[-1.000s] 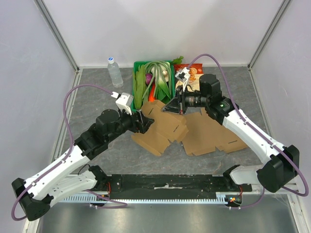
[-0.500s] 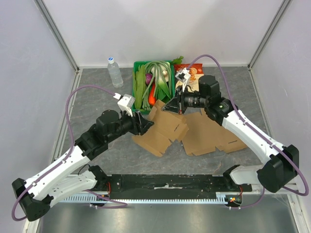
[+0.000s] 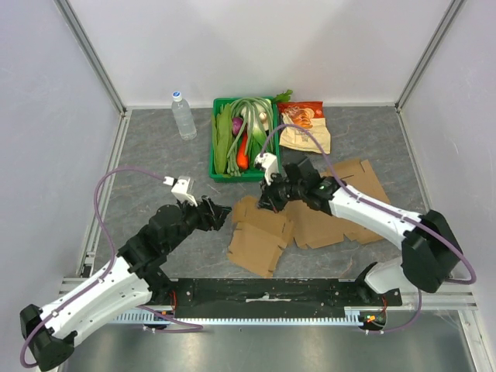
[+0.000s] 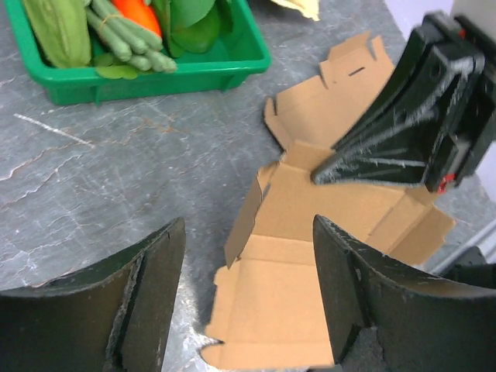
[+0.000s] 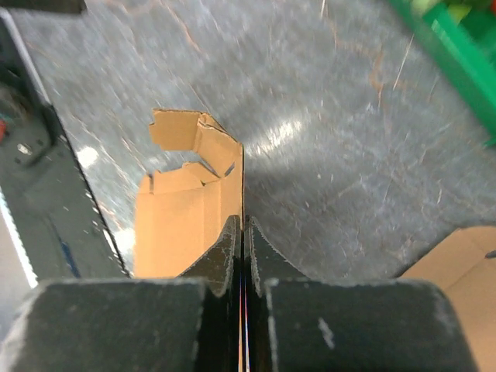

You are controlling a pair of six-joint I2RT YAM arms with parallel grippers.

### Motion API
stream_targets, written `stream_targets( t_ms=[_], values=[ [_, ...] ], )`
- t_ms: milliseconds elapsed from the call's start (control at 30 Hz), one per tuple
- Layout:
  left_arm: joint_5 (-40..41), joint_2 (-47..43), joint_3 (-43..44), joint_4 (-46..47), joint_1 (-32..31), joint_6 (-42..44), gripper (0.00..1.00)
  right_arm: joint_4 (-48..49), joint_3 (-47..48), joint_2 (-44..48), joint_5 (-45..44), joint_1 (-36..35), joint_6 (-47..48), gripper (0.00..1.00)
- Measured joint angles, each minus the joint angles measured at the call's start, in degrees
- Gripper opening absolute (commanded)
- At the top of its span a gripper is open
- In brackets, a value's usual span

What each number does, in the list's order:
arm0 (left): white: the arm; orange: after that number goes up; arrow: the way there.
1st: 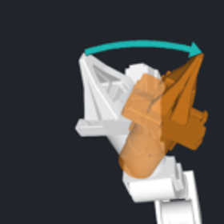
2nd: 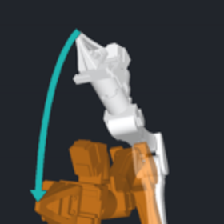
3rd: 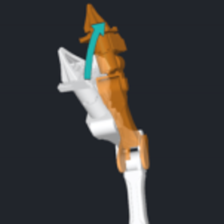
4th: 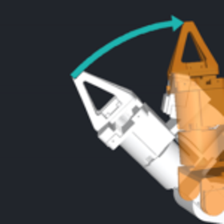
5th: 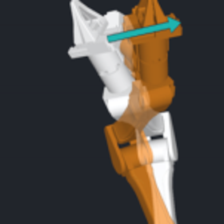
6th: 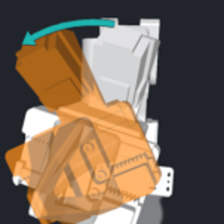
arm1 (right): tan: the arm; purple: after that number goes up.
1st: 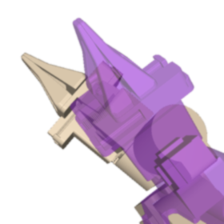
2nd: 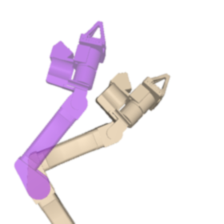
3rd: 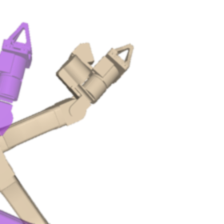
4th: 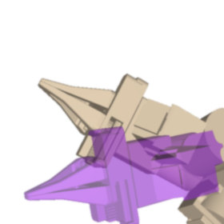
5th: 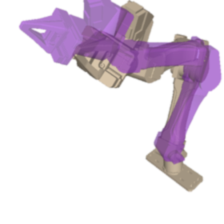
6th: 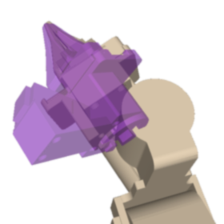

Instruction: Fold the paper box

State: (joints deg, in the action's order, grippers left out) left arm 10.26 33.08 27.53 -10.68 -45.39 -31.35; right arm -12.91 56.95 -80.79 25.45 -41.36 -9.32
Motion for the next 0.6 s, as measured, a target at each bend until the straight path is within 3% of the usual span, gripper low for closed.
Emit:
stream_targets(
  t_ms=[167,400,600],
  values=[
    [2.2,2.9,-6.6,8.6,0.0,0.1,0.73,1.1,-3.4,-3.7,-3.1,-1.2,3.9,0.0],
    [0.7,18.4,-6.5,17.9,0.0,1.5,0.69,4.6,-3.4,-7.3,-5.1,-1.2,8.4,0.0],
    [-1.0,25.9,-5.4,19.9,1.8,1.9,0.51,11.0,-4.5,-9.9,-4.4,-1.2,10.4,0.0]
  ],
)
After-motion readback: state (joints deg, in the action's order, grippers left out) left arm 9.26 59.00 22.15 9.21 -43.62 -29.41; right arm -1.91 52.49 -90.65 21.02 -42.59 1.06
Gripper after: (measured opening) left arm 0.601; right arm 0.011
